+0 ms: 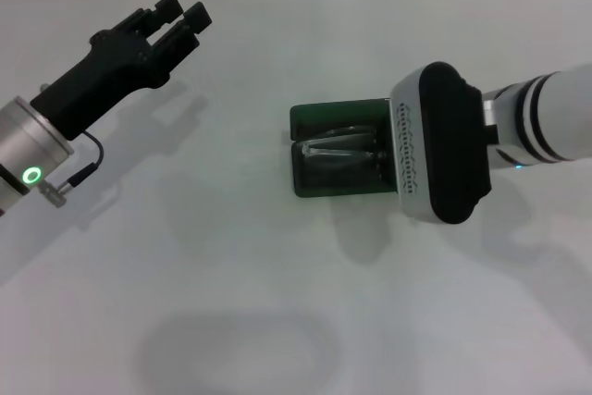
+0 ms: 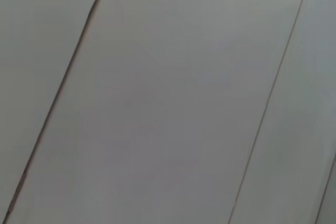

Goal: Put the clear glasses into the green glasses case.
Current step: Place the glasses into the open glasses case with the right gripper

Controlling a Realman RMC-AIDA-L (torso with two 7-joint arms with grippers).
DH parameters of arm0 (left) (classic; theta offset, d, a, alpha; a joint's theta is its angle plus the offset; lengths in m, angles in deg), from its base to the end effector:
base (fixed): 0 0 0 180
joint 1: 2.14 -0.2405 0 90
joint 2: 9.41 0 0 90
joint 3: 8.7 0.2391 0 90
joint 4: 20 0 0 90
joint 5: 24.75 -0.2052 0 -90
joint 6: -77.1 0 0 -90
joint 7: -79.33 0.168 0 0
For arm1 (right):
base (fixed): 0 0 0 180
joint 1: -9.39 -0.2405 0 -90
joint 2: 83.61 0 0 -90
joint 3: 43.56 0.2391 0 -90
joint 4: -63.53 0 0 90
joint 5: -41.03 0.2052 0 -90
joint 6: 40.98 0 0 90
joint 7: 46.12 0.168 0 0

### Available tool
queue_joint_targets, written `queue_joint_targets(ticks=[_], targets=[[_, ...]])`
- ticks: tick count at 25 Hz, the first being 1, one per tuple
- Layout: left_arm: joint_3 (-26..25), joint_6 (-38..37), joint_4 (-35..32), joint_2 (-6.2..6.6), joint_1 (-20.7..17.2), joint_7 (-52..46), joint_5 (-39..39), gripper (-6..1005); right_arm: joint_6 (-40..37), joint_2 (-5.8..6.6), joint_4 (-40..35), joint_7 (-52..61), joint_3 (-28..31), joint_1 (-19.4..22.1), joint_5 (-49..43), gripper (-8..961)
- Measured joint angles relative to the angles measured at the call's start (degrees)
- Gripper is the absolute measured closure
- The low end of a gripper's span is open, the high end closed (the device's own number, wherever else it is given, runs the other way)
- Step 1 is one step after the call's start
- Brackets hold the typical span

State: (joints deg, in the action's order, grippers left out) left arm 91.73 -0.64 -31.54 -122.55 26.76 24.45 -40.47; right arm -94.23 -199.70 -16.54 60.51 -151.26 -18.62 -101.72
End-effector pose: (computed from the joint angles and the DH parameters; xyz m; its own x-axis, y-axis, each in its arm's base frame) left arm -0.2367 0.3496 -0.0078 0.4270 0.1672 0.8886 0.7030 -0.6795 -0.2099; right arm 0.1367 0.3497 -0.0811 0.8753 0.3156 0.3664 0.4408 -0.8322 -0.3364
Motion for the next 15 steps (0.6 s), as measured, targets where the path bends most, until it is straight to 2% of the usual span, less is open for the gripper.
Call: queue_joint_targets(ticks=[8,15], targets=[[-0.07,1.48,-0.01,0.03,0.29,0.35,-0.18,467,7.23,-0.08,2.68,0.18,-4.41,0.43,-2.62,819],[-0.07,1.57,-0.06,0.03,0.33,0.41,-0.19,467,10.01,-0.09,3.45,0.43,-6.06,1.27,-2.8,816]])
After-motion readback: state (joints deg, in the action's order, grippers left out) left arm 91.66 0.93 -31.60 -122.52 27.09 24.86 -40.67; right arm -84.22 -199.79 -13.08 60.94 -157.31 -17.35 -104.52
